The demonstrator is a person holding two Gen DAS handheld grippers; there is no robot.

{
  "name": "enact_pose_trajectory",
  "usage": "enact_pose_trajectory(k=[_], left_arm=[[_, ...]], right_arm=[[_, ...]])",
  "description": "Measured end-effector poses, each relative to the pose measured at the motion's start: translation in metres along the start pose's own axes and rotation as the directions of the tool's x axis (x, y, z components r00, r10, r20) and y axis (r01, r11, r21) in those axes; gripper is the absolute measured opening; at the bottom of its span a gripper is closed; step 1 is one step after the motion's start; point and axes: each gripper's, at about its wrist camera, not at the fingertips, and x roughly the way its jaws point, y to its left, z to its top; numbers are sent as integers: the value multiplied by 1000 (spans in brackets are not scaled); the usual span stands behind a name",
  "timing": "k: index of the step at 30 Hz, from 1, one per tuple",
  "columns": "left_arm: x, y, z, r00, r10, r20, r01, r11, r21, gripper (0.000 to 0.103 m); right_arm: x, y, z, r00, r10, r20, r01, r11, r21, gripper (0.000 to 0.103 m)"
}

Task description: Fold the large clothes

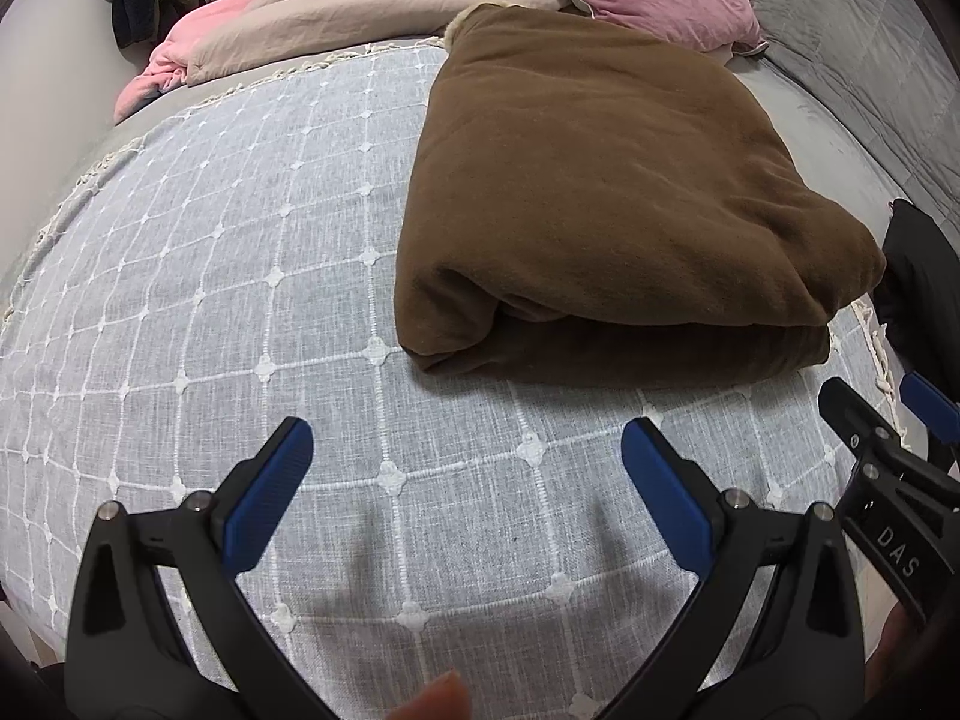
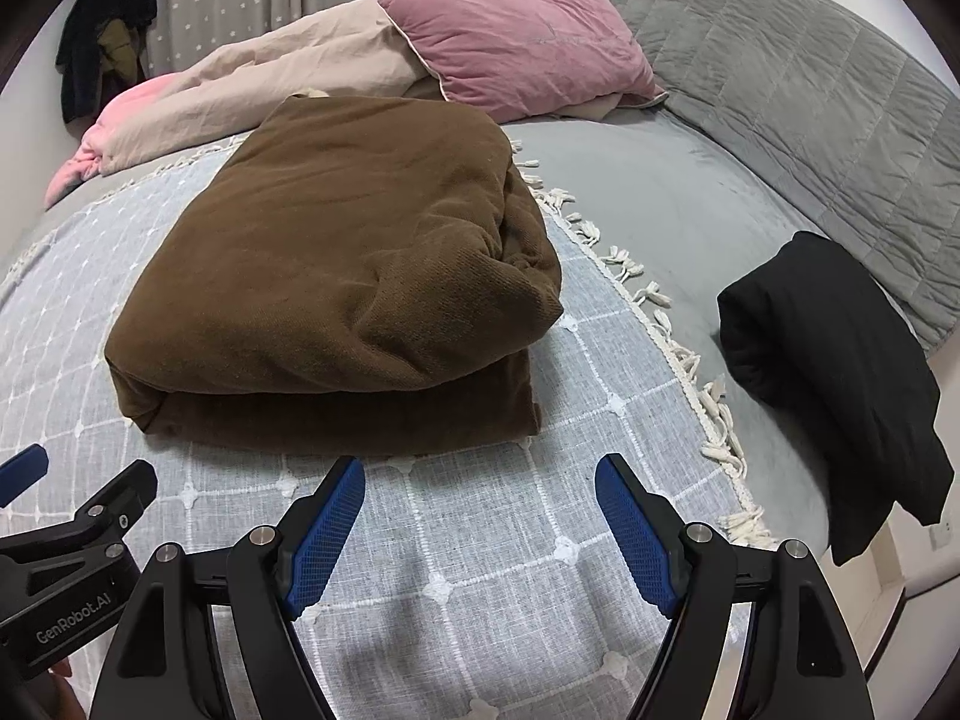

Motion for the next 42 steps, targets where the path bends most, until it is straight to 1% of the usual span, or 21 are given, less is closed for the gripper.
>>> enact_pose_trajectory(k=[42], left_arm=[[-2, -2, -1, 1000, -15, -13, 15, 1000, -4, 102]], right_arm=[[-1, 2, -2, 1000, -13, -9, 13, 1000, -9, 80]])
